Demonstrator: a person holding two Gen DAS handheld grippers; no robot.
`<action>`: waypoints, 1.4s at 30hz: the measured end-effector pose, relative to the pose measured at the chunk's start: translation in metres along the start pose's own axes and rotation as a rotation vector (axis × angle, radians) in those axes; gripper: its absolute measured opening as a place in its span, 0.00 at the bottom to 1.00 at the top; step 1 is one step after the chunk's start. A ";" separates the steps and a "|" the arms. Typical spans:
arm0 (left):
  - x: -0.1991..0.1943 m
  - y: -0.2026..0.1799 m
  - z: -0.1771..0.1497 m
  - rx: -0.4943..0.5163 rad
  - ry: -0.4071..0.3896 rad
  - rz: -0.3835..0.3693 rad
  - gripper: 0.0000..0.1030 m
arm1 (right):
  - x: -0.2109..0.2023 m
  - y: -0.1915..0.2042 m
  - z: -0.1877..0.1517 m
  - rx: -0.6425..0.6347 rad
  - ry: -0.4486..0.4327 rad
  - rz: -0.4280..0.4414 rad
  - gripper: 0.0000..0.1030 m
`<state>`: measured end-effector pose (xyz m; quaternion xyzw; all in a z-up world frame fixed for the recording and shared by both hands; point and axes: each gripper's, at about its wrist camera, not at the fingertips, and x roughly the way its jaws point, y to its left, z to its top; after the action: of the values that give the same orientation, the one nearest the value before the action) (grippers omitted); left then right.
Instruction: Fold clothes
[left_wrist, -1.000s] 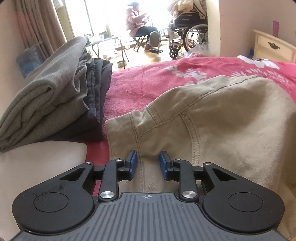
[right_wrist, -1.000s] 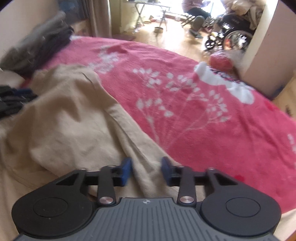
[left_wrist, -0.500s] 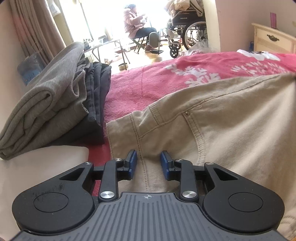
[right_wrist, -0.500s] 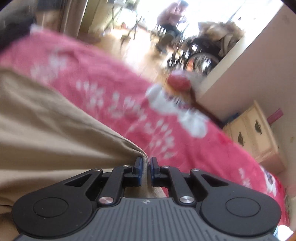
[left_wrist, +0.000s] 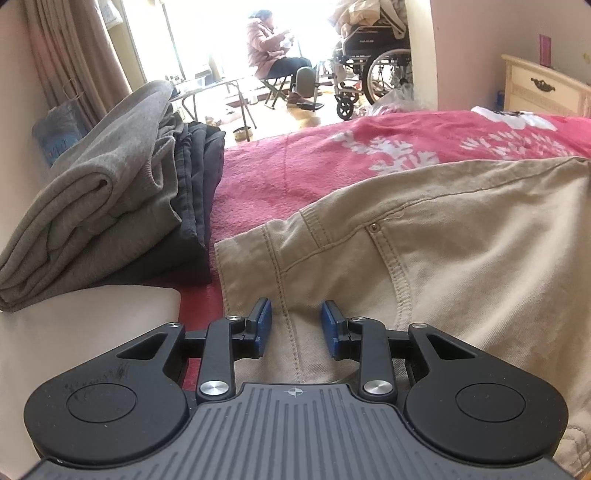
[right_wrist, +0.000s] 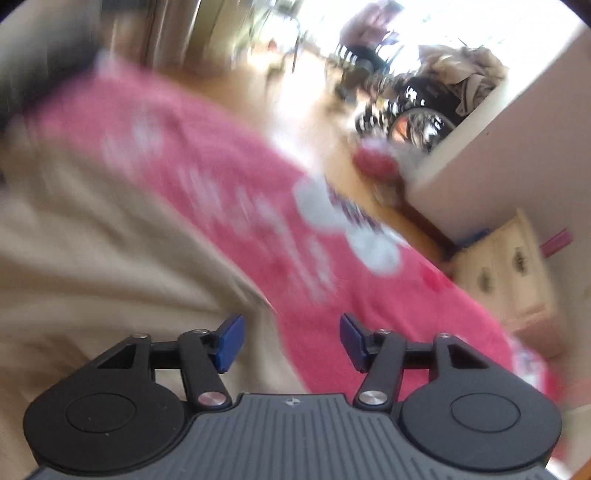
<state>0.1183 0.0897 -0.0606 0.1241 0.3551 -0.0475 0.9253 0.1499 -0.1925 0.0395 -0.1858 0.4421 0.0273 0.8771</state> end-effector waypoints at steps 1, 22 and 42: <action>0.000 0.000 -0.001 -0.003 -0.003 0.003 0.29 | -0.004 0.011 0.010 0.042 -0.030 0.103 0.44; -0.027 0.018 -0.010 -0.052 -0.079 -0.039 0.36 | 0.009 -0.020 0.022 0.322 0.003 0.298 0.30; -0.031 -0.020 0.087 0.023 0.082 -0.159 0.51 | -0.163 -0.160 -0.201 0.783 -0.021 -0.173 0.41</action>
<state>0.1480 0.0478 0.0192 0.1081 0.4007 -0.1199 0.9019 -0.0687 -0.3930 0.1073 0.1263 0.3928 -0.2156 0.8850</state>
